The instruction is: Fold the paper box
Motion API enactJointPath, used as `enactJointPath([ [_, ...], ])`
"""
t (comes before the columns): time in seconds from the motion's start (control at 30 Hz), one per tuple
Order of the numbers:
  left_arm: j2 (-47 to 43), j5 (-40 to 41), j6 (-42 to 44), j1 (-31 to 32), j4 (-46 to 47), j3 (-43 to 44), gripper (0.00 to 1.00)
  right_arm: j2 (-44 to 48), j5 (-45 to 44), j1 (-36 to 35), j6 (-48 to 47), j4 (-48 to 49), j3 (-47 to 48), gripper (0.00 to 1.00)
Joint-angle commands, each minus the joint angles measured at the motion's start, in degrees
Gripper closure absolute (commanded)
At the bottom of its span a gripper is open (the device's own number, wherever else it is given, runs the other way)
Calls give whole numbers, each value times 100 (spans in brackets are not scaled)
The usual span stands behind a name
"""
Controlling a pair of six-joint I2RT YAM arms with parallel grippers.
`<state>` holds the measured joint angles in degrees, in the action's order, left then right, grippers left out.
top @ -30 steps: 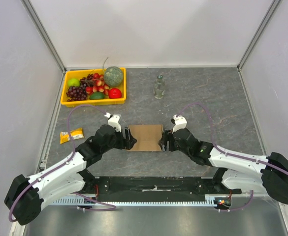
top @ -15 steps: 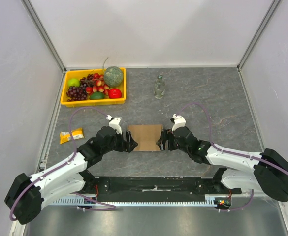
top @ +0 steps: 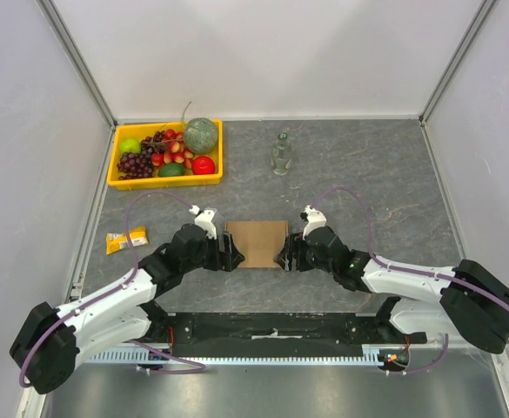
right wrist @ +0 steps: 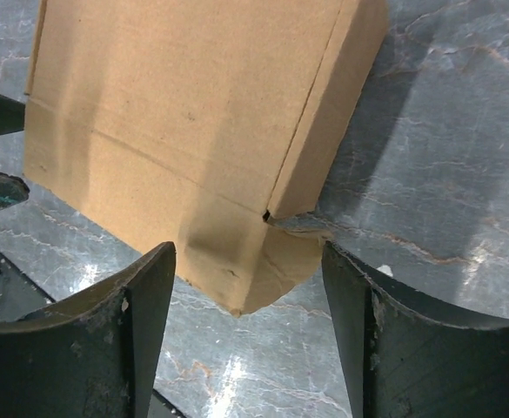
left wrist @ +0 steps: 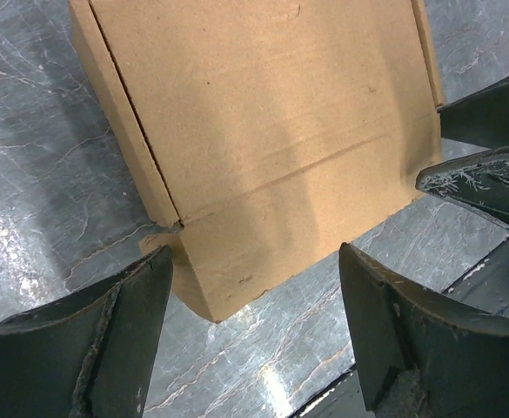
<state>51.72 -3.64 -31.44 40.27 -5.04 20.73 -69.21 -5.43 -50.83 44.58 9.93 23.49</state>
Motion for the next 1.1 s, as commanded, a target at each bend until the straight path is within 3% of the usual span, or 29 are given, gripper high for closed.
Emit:
enactJointPath([
  [0.0, 31, -207, -187, 7, 380, -69, 17, -75, 314, 20, 235, 474, -98, 26],
  [0.43, 92, -427, -204, 33, 486, -69, 20, -58, 526, 20, 324, 519, -46, 37],
  [1.07, 250, -348, -99, 33, 793, -341, 23, -189, 69, 29, -63, 211, 33, 39],
])
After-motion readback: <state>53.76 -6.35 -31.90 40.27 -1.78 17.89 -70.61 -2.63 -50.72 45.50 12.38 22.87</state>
